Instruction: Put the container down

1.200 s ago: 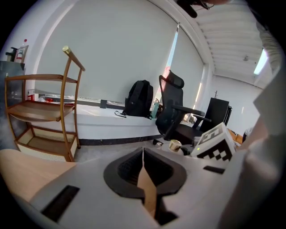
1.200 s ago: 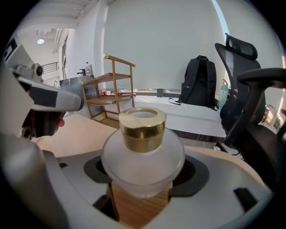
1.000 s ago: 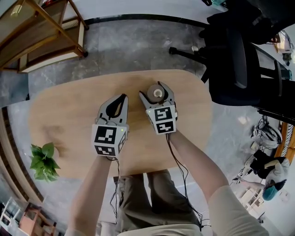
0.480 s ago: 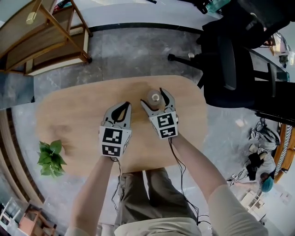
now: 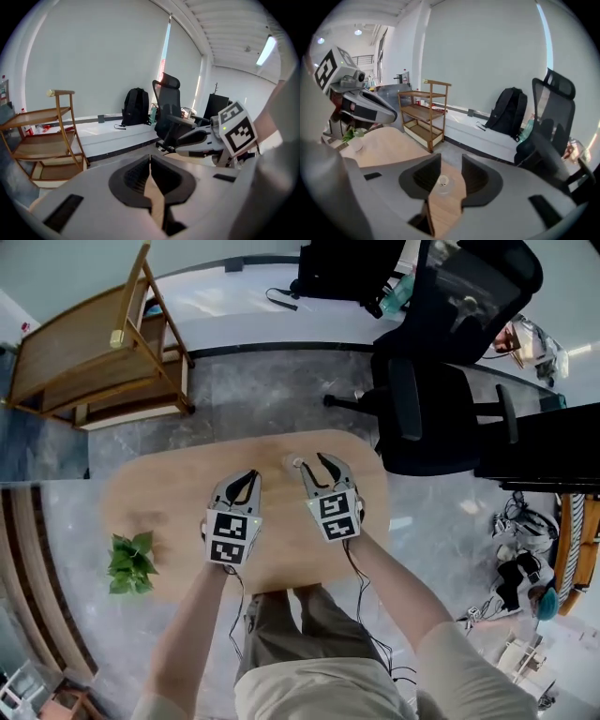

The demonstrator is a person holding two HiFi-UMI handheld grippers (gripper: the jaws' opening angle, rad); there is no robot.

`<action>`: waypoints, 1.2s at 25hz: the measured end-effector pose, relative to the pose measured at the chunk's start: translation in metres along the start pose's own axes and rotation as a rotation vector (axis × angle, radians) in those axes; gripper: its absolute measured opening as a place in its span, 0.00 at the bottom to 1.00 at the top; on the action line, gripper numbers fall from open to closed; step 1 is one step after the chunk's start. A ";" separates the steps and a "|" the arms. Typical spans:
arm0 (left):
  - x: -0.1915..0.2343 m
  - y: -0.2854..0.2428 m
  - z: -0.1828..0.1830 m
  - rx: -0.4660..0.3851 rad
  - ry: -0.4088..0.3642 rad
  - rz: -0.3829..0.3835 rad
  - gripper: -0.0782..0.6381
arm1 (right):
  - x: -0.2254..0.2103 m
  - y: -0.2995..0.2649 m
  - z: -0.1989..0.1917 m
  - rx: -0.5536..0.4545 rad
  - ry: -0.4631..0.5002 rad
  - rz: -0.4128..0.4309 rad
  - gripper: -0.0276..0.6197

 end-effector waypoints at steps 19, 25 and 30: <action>-0.058 0.148 0.208 -0.274 0.018 -0.021 0.13 | -0.013 0.232 0.240 -0.314 -0.067 -0.062 0.05; -0.079 0.209 0.264 -0.387 -0.089 -0.008 0.13 | 0.003 0.313 0.275 -0.395 -0.044 -0.079 0.05; -0.100 0.251 0.283 -0.430 -0.246 0.054 0.13 | 0.007 0.365 0.289 -0.455 -0.028 -0.102 0.04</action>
Point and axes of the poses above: the fingertips, and each gripper's own axes: y backward along the fingers, x to its left, z out of its top, the point moved 10 cm from there along y, backward along the fingers, and after that the axes turned 10 degrees about -x, right-handed, at the moved point
